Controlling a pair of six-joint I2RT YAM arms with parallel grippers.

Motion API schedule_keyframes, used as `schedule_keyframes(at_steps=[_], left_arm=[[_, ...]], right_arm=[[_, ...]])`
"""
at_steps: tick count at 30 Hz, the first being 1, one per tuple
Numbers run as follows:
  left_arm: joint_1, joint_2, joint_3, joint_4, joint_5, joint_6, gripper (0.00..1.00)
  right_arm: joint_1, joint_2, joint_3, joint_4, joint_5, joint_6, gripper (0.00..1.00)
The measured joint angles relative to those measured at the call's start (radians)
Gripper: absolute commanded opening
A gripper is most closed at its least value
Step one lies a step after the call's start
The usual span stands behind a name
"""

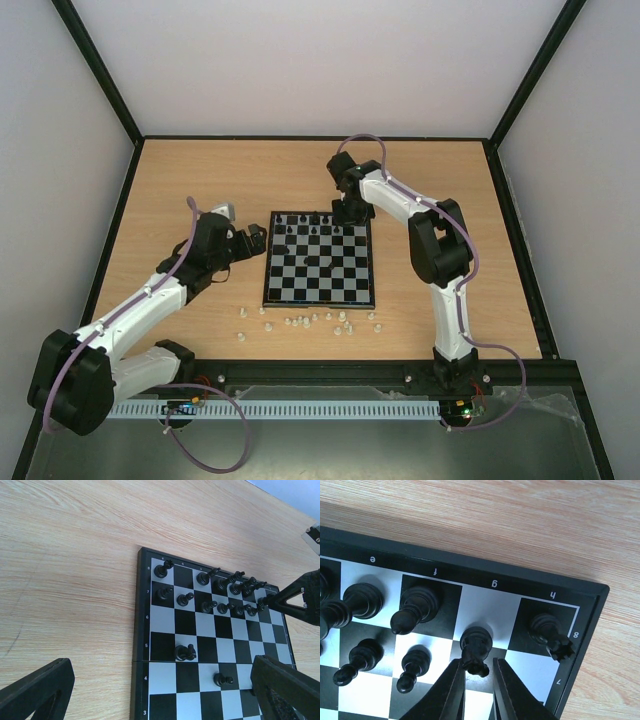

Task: Set up the chess pieces on the board
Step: Place the chess piece on the chessboard.

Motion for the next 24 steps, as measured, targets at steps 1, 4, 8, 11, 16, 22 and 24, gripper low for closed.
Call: schedule_keyframes(at_steps=[1, 4, 8, 11, 16, 22, 24], left_arm=[[0.000, 0.000, 0.000, 0.000, 0.000, 0.000, 0.99], [0.000, 0.000, 0.000, 0.000, 0.000, 0.000, 1.00], [0.000, 0.001, 0.000, 0.001, 0.000, 0.000, 1.00], [0.000, 0.001, 0.000, 0.003, 0.000, 0.000, 1.00], [0.000, 0.002, 0.000, 0.006, 0.000, 0.000, 0.99], [0.000, 0.002, 0.000, 0.006, 0.000, 0.000, 1.00], [0.000, 0.002, 0.000, 0.006, 0.001, 0.000, 1.00]], right_arm=[[0.000, 0.000, 0.000, 0.000, 0.000, 0.000, 0.15], [0.000, 0.000, 0.000, 0.003, 0.000, 0.000, 0.12], [0.000, 0.000, 0.005, 0.003, 0.005, -0.001, 0.10], [0.000, 0.000, 0.010, 0.004, 0.010, -0.001, 0.09], [-0.003, 0.000, 0.021, 0.006, 0.019, -0.001, 0.09], [-0.010, 0.003, 0.031, 0.014, 0.023, -0.001, 0.09], [-0.013, 0.005, 0.032, 0.014, 0.023, 0.000, 0.09]])
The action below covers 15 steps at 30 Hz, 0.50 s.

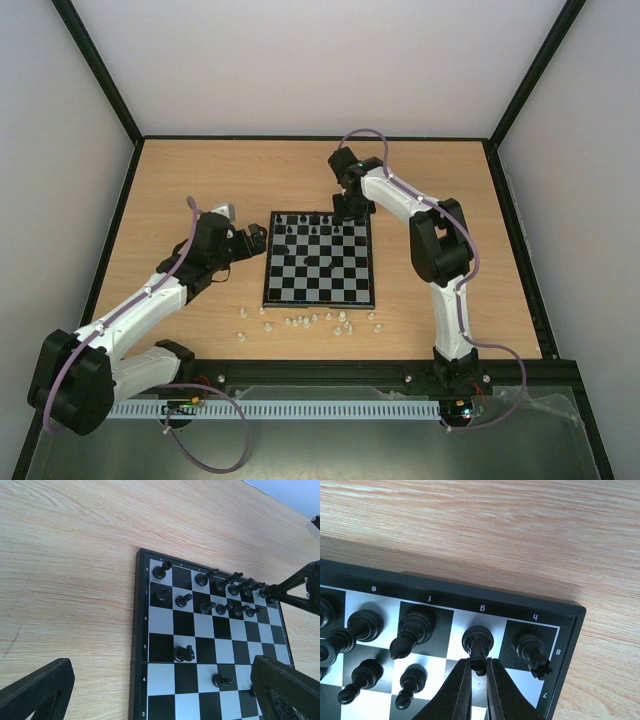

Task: Set up the chess pieces on the board
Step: Place the chess piece on the chessboard.

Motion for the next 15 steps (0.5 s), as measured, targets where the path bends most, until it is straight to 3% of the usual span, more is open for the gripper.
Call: schedule_keyframes(at_steps=[10, 15], left_arm=[[0.000, 0.000, 0.000, 0.000, 0.008, 0.000, 0.99], [0.000, 0.000, 0.000, 0.000, 0.010, 0.000, 1.00]], right_arm=[[-0.006, 0.016, 0.004, 0.003, -0.001, 0.000, 0.19], [-0.006, 0.016, 0.005, 0.004, -0.009, -0.001, 0.33]])
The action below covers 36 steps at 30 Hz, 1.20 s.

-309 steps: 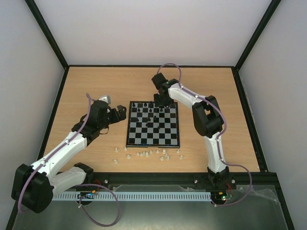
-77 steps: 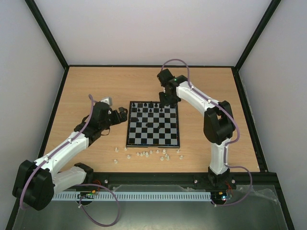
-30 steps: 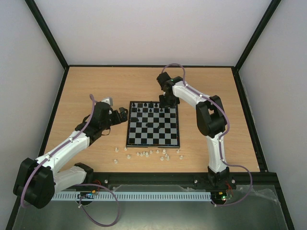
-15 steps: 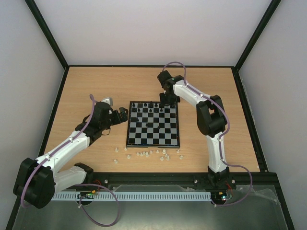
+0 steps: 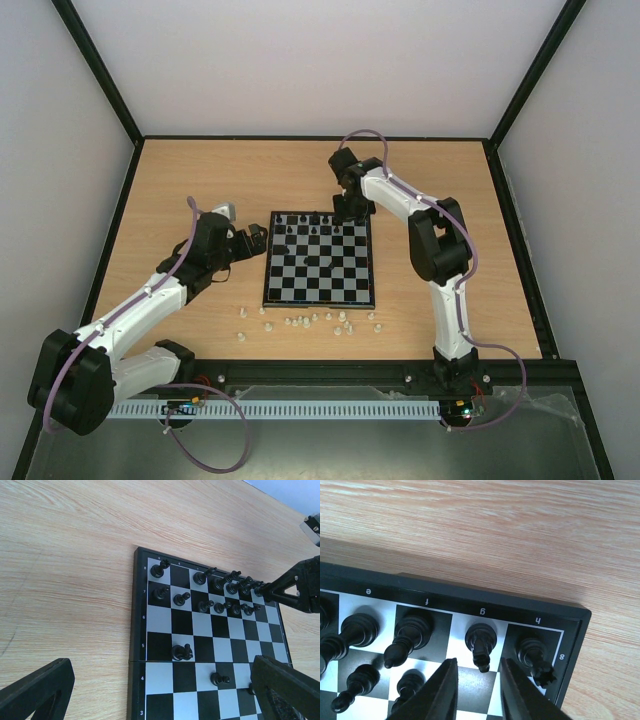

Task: Set up the chess pieces on the board
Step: Pick up the chess piece from the chessboard.

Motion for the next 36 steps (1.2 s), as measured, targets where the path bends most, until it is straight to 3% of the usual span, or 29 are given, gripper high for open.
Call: schedule_keyframes(at_steps=[5, 9, 15, 22, 36], left_arm=[[0.000, 0.000, 0.000, 0.000, 0.000, 0.000, 0.99], [0.000, 0.000, 0.000, 0.000, -0.001, 0.000, 0.99], [0.001, 0.000, 0.000, 0.000, -0.009, 0.000, 0.99], [0.001, 0.000, 0.000, -0.001, -0.013, 0.000, 1.00], [0.001, 0.000, 0.000, -0.001, -0.013, 0.000, 1.00]], right_arm=[[0.003, -0.052, -0.034, 0.011, -0.011, 0.006, 0.45], [0.024, -0.191, -0.109, 0.021, -0.014, 0.017, 0.46], [0.160, -0.362, -0.276, 0.058, -0.049, 0.036, 0.42], [0.272, -0.329, -0.425, 0.071, -0.080, 0.072, 0.36], [0.296, -0.271, -0.439, 0.106, -0.051, 0.101, 0.31]])
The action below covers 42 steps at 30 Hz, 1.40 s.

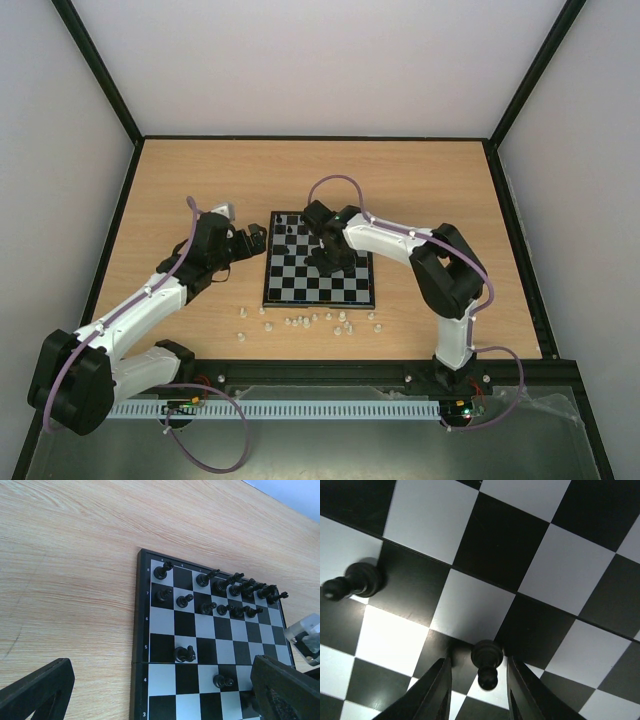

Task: Set up the chess pieces on the board
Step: Pick up the chess piece from the chessboard, then place the chess piece on the chessboard.

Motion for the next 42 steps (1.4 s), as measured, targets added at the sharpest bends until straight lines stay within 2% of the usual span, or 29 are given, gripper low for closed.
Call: schedule_keyframes(at_steps=[3, 12, 22, 31, 37, 42], left_arm=[[0.000, 0.000, 0.000, 0.000, 0.000, 0.000, 1.00], [0.000, 0.000, 0.000, 0.000, 0.000, 0.000, 1.00], [0.000, 0.000, -0.006, 0.000, 0.000, 0.000, 0.99], [0.000, 0.000, -0.011, 0.000, 0.001, 0.000, 1.00], [0.000, 0.000, -0.012, 0.001, 0.001, 0.000, 0.99], [0.000, 0.000, -0.012, 0.001, 0.001, 0.000, 1.00]], right_arm=[[0.000, 0.021, 0.002, 0.000, 0.006, 0.000, 0.28], [0.000, 0.035, 0.038, 0.003, 0.021, 0.000, 0.27], [0.000, 0.035, 0.047, 0.002, 0.038, 0.003, 0.08], [-0.009, 0.032, 0.047, -0.002, 0.055, 0.003, 0.06], [-0.113, 0.021, 0.056, -0.013, 0.076, -0.001, 0.06], [-0.215, 0.023, 0.128, -0.035, 0.103, -0.009, 0.06]])
